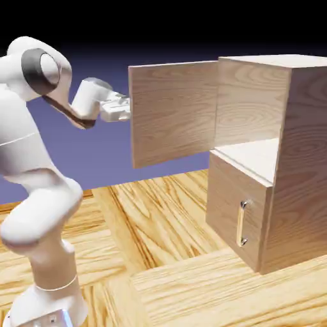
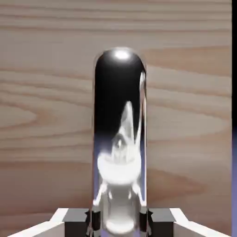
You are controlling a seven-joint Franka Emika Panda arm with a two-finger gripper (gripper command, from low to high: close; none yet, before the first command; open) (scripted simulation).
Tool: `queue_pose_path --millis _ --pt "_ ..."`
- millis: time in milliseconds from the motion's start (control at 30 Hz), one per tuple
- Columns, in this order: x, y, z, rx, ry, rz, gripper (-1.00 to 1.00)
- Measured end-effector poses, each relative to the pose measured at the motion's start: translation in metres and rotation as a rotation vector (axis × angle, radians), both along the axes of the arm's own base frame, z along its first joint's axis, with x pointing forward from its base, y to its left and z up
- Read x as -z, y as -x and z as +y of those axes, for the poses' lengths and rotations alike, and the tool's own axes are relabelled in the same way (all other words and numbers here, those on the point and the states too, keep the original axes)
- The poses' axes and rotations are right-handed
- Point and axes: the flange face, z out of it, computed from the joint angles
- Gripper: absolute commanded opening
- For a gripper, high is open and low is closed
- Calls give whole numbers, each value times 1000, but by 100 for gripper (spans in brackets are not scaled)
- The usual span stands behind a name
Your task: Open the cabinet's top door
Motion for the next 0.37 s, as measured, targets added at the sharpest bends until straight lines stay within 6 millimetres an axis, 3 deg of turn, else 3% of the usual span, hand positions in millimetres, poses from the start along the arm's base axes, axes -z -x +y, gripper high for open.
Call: queue_pose_path --millis 167,333,367 --pt "0 -4 12 43 0 0 -100" --pt "0 -15 38 136 0 -1 -100" --pt "0 -16 40 144 0 -1 100"
